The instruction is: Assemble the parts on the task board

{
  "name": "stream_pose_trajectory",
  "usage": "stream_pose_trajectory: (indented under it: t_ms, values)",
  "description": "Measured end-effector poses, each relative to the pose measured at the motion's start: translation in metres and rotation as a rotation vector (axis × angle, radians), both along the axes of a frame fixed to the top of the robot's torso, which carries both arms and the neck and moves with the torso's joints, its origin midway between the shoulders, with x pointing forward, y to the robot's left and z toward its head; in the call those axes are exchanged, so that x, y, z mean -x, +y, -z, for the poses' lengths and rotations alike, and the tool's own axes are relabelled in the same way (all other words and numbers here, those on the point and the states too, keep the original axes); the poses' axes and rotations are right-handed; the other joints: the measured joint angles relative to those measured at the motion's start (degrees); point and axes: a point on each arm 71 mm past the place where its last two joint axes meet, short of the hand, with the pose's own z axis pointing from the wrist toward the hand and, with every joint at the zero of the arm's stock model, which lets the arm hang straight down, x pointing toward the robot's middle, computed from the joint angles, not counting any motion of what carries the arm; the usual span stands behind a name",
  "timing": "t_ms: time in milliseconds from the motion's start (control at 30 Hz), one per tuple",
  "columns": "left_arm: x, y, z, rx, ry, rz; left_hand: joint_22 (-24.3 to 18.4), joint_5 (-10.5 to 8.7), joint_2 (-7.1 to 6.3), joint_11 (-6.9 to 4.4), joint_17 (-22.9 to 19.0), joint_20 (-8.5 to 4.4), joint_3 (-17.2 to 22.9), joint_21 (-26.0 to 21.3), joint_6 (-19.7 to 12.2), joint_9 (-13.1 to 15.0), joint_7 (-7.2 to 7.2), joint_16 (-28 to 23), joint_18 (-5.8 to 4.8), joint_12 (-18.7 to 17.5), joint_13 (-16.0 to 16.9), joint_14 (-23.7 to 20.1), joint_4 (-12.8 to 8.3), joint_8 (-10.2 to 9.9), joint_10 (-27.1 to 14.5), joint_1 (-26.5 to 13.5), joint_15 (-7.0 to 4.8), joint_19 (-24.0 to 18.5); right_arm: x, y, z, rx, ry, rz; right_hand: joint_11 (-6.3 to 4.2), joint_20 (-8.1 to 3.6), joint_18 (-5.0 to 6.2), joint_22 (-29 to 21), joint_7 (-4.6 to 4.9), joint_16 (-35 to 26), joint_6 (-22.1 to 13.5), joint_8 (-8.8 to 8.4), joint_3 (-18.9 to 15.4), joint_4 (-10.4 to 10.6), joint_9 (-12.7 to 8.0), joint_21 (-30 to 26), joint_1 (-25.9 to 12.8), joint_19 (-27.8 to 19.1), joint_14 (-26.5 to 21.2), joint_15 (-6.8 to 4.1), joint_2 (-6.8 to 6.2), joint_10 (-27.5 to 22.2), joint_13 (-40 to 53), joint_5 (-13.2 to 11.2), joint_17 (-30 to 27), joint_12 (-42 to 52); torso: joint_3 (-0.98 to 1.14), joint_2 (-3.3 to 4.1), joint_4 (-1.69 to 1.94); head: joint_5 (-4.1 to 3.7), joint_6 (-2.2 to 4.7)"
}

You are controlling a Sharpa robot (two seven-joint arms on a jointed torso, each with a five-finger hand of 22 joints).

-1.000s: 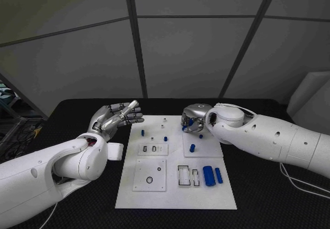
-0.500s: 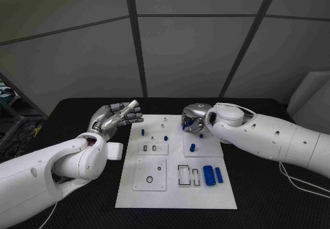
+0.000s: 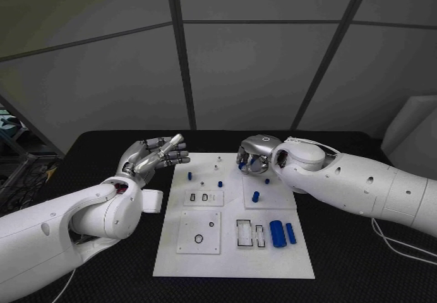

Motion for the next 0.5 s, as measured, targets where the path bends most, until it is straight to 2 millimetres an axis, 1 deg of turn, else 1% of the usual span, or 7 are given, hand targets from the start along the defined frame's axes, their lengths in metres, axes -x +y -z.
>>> stream_pose_trajectory:
  t_ms: [133, 233, 500]
  values:
    - [0.000, 0.000, 0.000, 0.000, 0.000, 0.000, -0.01, 0.00, 0.00, 0.00, 0.00, 0.00, 0.00, 0.00, 0.00, 0.00, 0.00, 0.00, 0.00, 0.00, 0.00, 0.00, 0.00, 0.00, 0.00, 0.00, 0.00, 0.00, -0.002, 0.005, -0.004, -0.023, -0.034, 0.005, 0.00, 0.00, 0.00, 0.36, 0.00, 0.23, 0.00, 0.00, 0.01, -0.01, 0.00, 0.28, 0.00, 0.00, 0.00, 0.00, 0.00, 0.00, 0.01, 0.34, 0.11, -0.08, -0.02, 0.03, 0.00, -0.34, 0.17]
    - [0.000, 0.000, 0.000, 0.000, 0.000, 0.001, -0.06, 0.00, 0.00, 0.00, 0.00, 0.00, 0.00, 0.00, 0.00, 0.00, 0.00, 0.00, 0.00, 0.00, 0.00, 0.00, 0.00, 0.00, 0.00, 0.00, 0.00, 0.00, -0.006, 0.010, -0.008, -0.039, -0.060, 0.008, 0.00, 0.00, 0.00, 0.63, 0.00, 0.38, 0.00, -0.01, 0.01, -0.01, -0.01, 0.39, 0.00, 0.00, 0.00, 0.00, 0.00, -0.01, 0.04, 0.35, 0.39, -0.09, -0.02, 0.08, 0.10, -0.41, 0.19]
    - [0.000, -0.002, 0.000, 0.003, 0.001, 0.007, -0.06, 0.00, 0.00, 0.00, -0.01, 0.00, 0.00, 0.00, 0.00, 0.00, 0.00, 0.00, 0.00, 0.00, 0.00, 0.00, 0.00, 0.00, 0.00, 0.00, 0.00, 0.00, -0.013, 0.025, -0.010, -0.066, -0.096, 0.013, 0.01, 0.00, 0.01, 0.97, 0.00, 0.61, 0.00, -0.01, 0.32, 0.00, -0.01, 0.65, -0.01, 0.00, 0.00, 0.00, -0.01, -0.01, 0.04, 0.35, 0.69, -0.10, -0.02, 0.16, 0.25, -0.14, -0.03]
